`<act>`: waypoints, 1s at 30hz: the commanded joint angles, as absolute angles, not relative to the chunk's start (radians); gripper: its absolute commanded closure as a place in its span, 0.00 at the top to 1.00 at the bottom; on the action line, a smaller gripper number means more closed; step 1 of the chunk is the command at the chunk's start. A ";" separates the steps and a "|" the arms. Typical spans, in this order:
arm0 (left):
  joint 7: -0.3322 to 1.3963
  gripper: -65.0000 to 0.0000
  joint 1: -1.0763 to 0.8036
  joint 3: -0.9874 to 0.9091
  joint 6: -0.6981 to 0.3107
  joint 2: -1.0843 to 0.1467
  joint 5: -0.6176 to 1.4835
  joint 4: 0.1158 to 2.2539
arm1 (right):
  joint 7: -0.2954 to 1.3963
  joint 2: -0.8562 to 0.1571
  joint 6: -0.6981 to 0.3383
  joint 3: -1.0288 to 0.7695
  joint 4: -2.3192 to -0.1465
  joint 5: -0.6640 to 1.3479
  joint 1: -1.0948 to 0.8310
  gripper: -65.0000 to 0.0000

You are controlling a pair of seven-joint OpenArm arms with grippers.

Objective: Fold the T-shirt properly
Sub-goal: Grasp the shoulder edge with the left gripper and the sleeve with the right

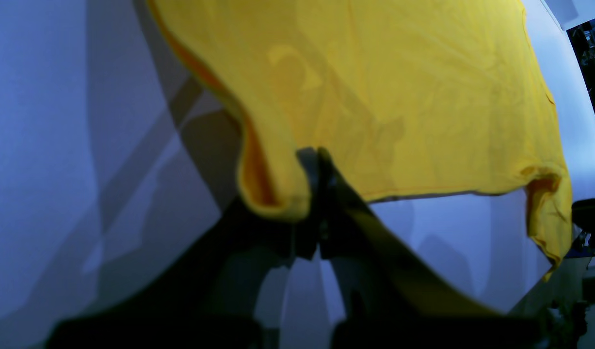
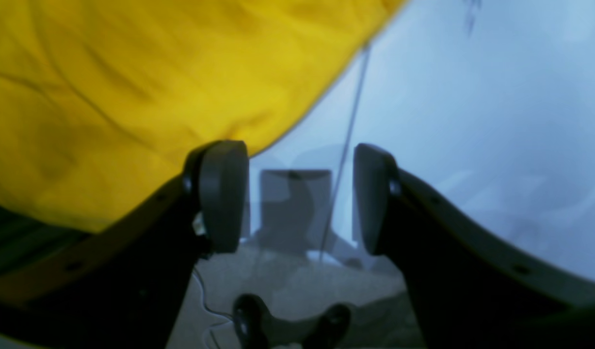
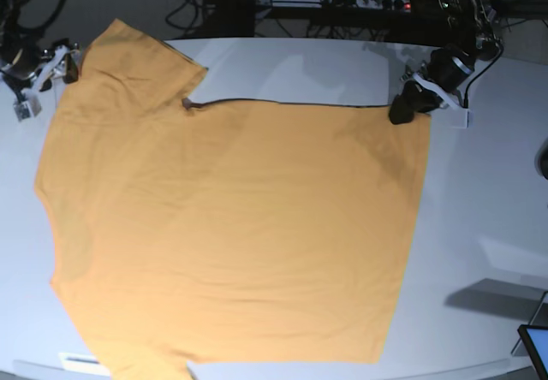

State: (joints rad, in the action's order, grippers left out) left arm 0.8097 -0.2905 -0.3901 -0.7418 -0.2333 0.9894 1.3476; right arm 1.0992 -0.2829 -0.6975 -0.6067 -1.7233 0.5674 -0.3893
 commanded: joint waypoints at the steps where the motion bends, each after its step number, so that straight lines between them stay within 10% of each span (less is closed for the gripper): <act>1: 0.903 0.00 -0.317 -0.386 -0.698 -0.234 0.906 1.334 | 1.102 -0.303 -0.698 -0.639 -1.732 0.582 -0.381 0.54; 30: 0.901 0.00 -0.312 -0.386 -0.698 -0.234 0.905 1.334 | 1.237 -0.295 -0.698 -0.650 -1.727 0.736 -0.332 0.54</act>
